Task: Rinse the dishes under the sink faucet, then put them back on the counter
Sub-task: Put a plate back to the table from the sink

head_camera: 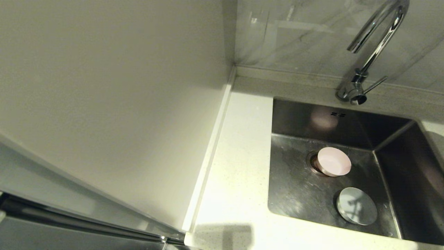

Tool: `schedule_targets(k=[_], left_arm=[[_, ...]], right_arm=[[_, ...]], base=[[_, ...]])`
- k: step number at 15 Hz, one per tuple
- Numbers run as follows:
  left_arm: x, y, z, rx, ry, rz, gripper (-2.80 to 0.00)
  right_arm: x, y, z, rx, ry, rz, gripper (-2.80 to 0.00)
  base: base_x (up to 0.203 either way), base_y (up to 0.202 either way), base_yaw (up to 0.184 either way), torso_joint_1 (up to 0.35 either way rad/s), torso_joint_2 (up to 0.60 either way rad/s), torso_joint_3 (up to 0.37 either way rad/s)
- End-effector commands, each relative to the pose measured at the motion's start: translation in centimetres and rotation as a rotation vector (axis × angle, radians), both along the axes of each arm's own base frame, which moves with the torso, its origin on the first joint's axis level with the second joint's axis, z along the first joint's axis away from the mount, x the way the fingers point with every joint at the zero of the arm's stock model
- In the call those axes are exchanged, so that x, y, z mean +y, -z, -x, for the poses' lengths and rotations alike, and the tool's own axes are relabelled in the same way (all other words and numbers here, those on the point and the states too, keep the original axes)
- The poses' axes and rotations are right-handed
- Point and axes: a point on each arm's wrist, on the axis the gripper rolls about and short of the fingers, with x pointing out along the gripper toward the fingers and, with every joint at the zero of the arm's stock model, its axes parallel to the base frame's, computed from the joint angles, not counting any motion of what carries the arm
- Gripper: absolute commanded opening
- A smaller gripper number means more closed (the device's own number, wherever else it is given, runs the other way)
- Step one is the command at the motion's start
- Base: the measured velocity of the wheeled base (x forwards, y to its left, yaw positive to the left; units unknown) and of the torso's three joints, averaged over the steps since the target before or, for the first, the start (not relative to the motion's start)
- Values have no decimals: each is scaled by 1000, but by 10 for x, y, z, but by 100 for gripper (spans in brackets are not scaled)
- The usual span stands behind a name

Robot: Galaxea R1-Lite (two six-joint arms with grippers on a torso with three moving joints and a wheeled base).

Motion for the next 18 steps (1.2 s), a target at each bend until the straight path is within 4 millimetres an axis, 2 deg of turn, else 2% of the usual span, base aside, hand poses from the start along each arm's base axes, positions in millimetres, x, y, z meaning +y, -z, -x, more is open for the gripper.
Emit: schedule_targets(k=[1, 5, 9, 12, 15, 18], left_arm=[[0, 1, 0, 3, -1, 0, -280], [0, 1, 0, 2, -1, 0, -280], [0, 1, 0, 2, -1, 0, -280], [0, 1, 0, 2, -1, 0, -280], [0, 1, 0, 3, -1, 0, -280], [0, 1, 0, 2, -1, 0, -280]], right_arm=[[-9, 24, -8, 94, 26, -36, -280], [-30, 52, -8, 251, 86, -24, -280], [-55, 75, -29, 298, 140, -22, -280], [-57, 84, -30, 330, 136, -8, -280], [-46, 73, -5, 302, 150, 13, -280], [-18, 59, 40, 271, 152, 31, -280]], base=[[0, 0, 0, 0, 0, 0], [0, 0, 0, 0, 0, 0], [0, 0, 0, 0, 0, 0], [0, 0, 0, 0, 0, 0], [0, 0, 0, 0, 0, 0], [0, 0, 0, 0, 0, 0]])
